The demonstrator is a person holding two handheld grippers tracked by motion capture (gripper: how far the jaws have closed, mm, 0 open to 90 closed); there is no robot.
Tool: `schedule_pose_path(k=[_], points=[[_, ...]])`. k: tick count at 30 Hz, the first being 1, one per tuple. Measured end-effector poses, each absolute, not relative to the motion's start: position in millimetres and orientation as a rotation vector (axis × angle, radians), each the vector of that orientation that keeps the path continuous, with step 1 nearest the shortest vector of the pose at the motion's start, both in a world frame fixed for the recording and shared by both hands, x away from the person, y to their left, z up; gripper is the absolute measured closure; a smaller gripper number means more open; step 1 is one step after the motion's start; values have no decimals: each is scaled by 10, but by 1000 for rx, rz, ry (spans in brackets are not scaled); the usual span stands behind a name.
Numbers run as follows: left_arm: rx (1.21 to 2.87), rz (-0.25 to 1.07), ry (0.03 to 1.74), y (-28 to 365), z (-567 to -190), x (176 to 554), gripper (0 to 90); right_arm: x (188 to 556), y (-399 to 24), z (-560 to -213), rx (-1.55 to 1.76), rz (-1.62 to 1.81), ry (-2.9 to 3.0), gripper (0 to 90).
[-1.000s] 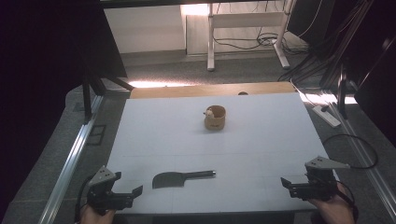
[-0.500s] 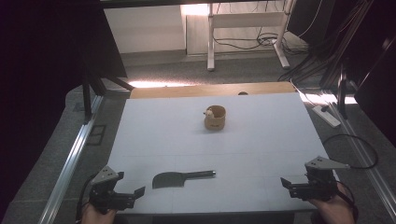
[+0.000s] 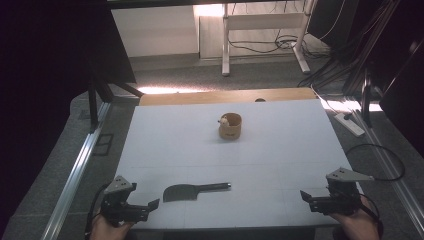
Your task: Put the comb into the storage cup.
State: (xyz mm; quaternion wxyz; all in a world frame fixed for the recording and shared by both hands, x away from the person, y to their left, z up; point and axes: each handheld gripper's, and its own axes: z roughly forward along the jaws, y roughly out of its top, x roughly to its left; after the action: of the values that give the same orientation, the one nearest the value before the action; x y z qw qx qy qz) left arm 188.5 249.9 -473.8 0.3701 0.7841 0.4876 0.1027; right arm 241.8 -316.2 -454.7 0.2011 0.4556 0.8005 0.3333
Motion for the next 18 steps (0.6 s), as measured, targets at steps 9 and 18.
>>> schedule_pose_path(k=[9,18], points=[[2075,254,1221,2416,-4731,1944,0,2419,-3161,-4547,1274,930,2238,0],[2102,247,1197,2317,-4721,2028,0,2413,-3161,-4543,1262,938,2242,0]])
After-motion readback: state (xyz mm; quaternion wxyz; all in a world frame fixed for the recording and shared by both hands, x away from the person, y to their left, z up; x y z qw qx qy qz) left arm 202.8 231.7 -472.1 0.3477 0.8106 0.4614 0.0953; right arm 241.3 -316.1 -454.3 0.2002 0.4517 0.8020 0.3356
